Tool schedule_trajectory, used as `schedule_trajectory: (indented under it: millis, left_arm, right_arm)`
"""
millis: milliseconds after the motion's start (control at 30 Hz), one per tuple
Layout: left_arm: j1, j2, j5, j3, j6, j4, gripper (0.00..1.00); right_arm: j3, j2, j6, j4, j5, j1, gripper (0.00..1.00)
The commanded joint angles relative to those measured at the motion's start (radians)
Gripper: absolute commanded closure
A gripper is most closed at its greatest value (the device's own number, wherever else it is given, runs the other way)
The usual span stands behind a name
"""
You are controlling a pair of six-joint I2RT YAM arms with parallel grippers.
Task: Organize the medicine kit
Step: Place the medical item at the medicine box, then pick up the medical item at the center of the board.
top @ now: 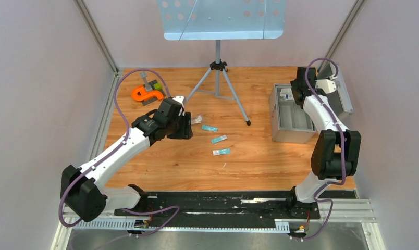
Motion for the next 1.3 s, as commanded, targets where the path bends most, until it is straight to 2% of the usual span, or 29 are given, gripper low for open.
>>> schedule_trajectory:
  millis: [0,233,433,633,767,867,1067,1167,1267]
  left_arm:
    - [0.002,-0.024,-0.006,0.045,0.017,-0.002,0.41]
    - [0.002,-0.015,0.001,0.053,0.017,-0.001,0.41]
    - [0.001,-0.004,-0.007,0.056,0.017,0.003,0.40]
    - [0.007,0.001,-0.030,0.048,0.024,0.003,0.40]
    - [0.026,-0.007,-0.039,0.037,0.021,0.003,0.40]
    - [0.056,-0.011,-0.040,0.027,0.023,0.002,0.38]
    - [0.113,0.097,-0.048,0.048,0.023,0.031,0.37]
    - [0.156,0.178,-0.033,0.062,-0.089,0.071,0.43]
    - [0.235,0.232,-0.004,0.008,-0.210,0.201,0.49]
  right_arm:
    - [0.030,-0.002,-0.024,0.059,-0.024,-0.004,0.50]
    - [0.020,-0.024,-0.210,0.128,-0.136,-0.002,0.61]
    - [-0.024,-0.093,-0.403,0.187,-0.322,0.022,0.60]
    - [-0.120,-0.230,-0.604,0.207,-0.358,0.150,0.57]
    - [-0.243,-0.327,-0.758,0.225,-0.432,0.244,0.55]
    - [-0.341,-0.407,-0.872,0.216,-0.431,0.334,0.53]
    - [-0.485,-0.546,-0.831,0.181,-0.434,0.428,0.52]
    - [-0.505,-0.592,-0.809,0.164,-0.422,0.440,0.52]
    - [-0.502,-0.626,-0.809,0.145,-0.398,0.441,0.51]
